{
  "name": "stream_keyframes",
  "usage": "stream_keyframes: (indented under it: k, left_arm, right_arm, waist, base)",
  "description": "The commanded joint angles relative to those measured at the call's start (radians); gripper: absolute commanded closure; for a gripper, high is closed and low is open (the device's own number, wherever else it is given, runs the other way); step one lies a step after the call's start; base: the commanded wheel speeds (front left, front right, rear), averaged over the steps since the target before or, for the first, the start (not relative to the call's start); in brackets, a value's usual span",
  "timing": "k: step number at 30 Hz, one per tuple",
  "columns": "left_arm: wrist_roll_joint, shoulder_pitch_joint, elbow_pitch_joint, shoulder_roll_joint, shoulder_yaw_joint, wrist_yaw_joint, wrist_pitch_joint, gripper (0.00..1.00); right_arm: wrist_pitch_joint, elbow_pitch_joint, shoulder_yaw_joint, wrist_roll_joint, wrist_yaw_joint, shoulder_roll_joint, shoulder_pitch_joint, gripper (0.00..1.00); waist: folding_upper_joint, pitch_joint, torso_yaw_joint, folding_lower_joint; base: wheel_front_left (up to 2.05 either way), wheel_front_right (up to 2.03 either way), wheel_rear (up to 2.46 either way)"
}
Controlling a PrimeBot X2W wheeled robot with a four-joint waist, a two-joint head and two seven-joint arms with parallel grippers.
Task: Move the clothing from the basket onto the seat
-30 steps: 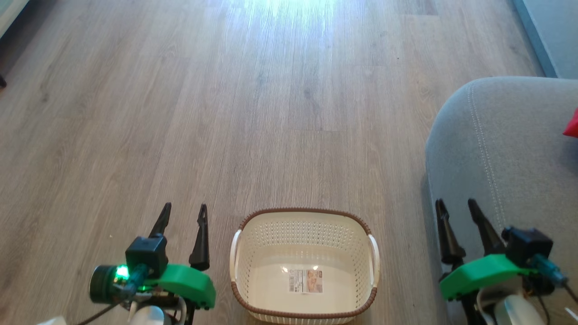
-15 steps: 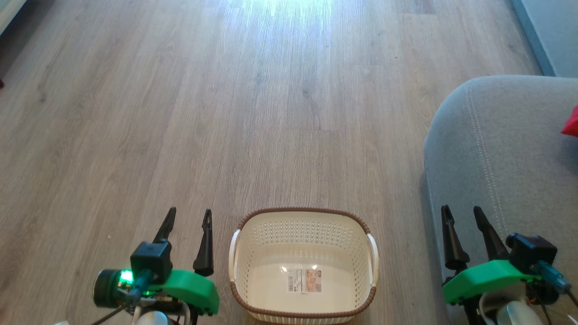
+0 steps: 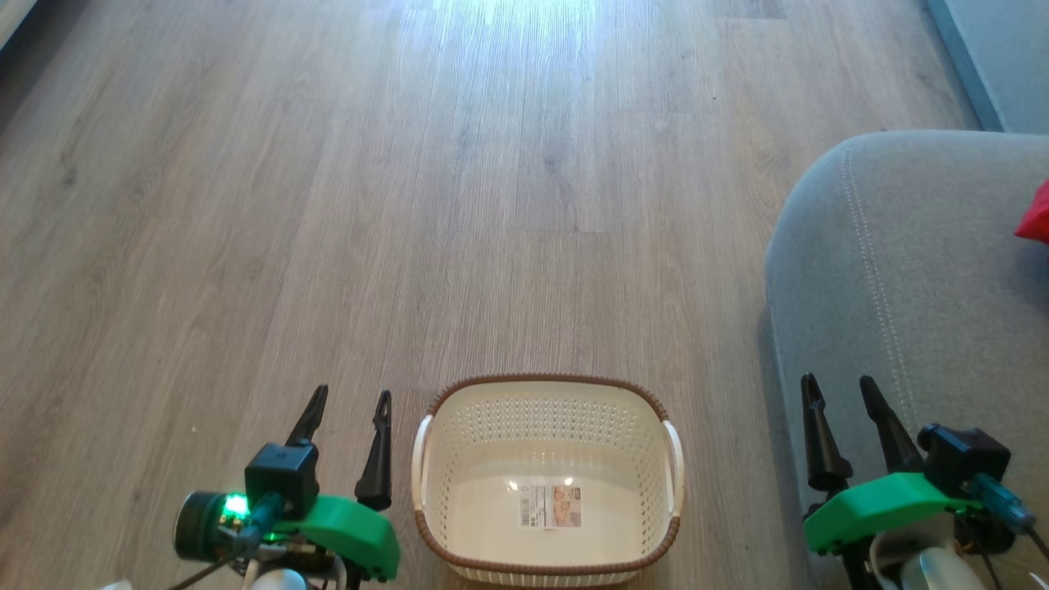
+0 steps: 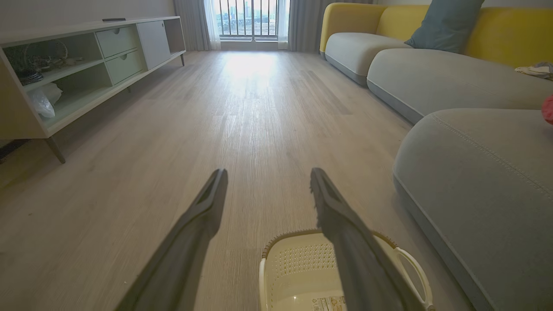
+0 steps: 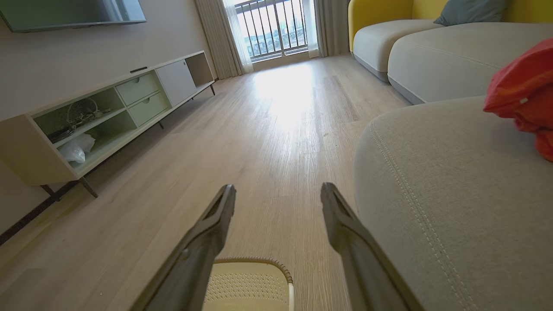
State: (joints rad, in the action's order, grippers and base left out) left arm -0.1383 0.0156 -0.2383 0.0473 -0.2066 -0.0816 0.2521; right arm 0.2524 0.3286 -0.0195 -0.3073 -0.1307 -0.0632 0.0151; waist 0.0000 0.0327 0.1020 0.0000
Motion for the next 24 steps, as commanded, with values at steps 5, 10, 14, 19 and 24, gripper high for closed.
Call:
stream_keyframes:
  k: [5, 10, 14, 19, 24]
  left_arm:
    - [-0.022, 0.032, 0.029, 0.003, 0.035, 0.022, 0.010, 0.00]
    - [-0.027, 0.028, 0.026, 0.003, 0.044, 0.030, 0.010, 0.00]
    - [-0.055, 0.026, 0.014, 0.003, 0.046, 0.046, 0.010, 0.00]
    - [-0.077, 0.027, 0.006, 0.003, 0.049, 0.056, 0.010, 0.00]
    - [-0.094, 0.025, 0.009, 0.003, 0.052, 0.061, 0.010, 0.00]
  right_arm:
    - [0.009, -0.032, 0.016, 0.012, 0.000, 0.003, 0.044, 0.00]
    - [0.009, -0.031, 0.017, 0.010, 0.000, 0.004, 0.044, 0.00]
    - [0.009, -0.031, 0.025, 0.006, 0.000, 0.005, 0.044, 0.00]
    - [0.009, -0.030, 0.028, 0.004, 0.000, 0.006, 0.045, 0.00]
    - [0.009, -0.030, 0.029, 0.004, 0.000, 0.006, 0.045, 0.00]
  waist:
    - [0.0000, -0.003, -0.004, 0.0000]
    - [0.0000, -0.004, -0.006, 0.0000]
    - [0.0000, -0.005, -0.006, 0.0000]
    - [0.0000, -0.005, -0.005, 0.0000]
    - [0.0000, -0.005, -0.004, 0.0000]
  base:
    - [0.00, 0.00, 0.00]
    - [0.00, 0.00, 0.00]
    - [0.00, 0.00, 0.00]
    - [0.00, 0.00, 0.00]
    - [0.00, 0.00, 0.00]
